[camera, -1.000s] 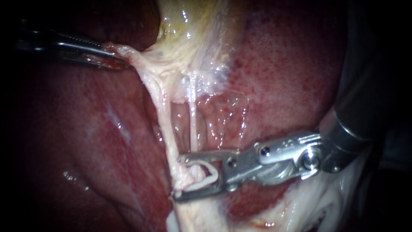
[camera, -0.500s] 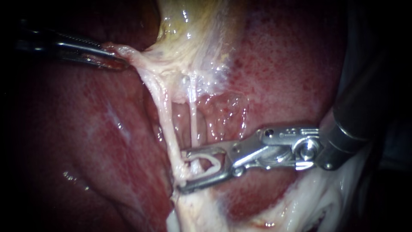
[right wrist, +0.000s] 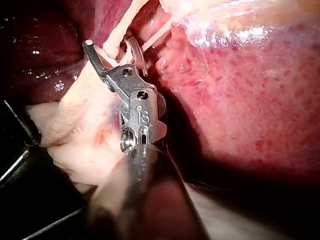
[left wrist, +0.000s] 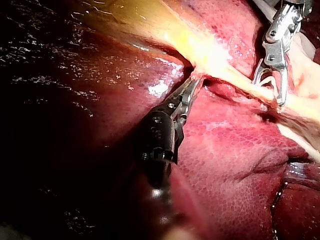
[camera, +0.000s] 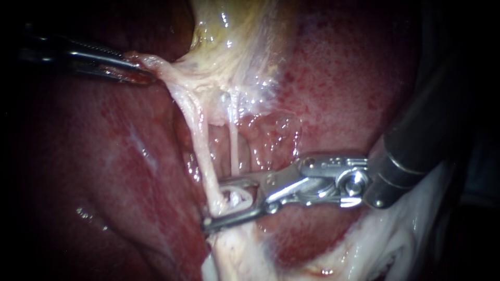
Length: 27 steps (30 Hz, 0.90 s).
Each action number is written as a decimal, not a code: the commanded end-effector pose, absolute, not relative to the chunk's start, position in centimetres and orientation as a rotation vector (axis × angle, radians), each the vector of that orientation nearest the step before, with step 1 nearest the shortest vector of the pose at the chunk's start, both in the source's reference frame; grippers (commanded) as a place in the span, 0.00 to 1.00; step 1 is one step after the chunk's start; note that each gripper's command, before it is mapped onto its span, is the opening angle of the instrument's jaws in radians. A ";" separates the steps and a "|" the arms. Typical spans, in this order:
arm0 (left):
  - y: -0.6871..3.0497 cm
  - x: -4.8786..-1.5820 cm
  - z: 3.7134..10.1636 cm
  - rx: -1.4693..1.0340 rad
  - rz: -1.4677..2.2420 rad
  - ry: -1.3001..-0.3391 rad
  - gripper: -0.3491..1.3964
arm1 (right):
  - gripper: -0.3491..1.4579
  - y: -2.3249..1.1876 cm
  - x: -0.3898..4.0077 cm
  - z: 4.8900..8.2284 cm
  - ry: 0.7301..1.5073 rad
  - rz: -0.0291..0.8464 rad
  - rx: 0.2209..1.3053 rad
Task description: Clipping first clip left tube
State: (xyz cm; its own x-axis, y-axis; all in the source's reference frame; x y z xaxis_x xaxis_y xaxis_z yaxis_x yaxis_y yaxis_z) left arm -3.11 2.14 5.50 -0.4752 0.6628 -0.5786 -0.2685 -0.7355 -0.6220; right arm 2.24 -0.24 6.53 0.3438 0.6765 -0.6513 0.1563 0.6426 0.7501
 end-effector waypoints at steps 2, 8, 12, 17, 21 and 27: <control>2.14 -3.11 5.50 -1.146 2.217 -0.617 0.00 | 0.47 -0.25 2.29 6.50 1.220 0.406 0.851; 2.14 -3.12 5.49 -1.146 2.216 -0.617 0.00 | 0.47 -0.30 2.40 6.41 1.262 0.421 0.869; 2.14 -3.12 5.49 -1.146 2.216 -0.617 0.00 | 0.47 -0.33 2.43 6.35 1.284 0.432 0.886; 2.14 -3.11 5.49 -1.146 2.216 -0.617 0.00 | 0.47 -0.38 2.43 6.18 1.293 0.416 0.930; 2.14 -3.11 5.49 -1.146 2.217 -0.617 0.00 | 0.46 -0.43 2.44 5.96 1.305 0.391 0.960; 2.14 -3.11 5.49 -1.147 2.217 -0.617 0.00 | 0.45 -0.43 2.48 5.71 1.320 0.356 1.013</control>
State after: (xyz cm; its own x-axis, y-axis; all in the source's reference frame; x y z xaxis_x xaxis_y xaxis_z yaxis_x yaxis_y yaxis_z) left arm -3.11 2.13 5.49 -0.4755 0.6629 -0.5783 -0.2690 -0.7354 -0.6219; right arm 2.48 -0.42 5.69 0.2708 0.7289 -0.6288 0.3200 0.5479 0.7729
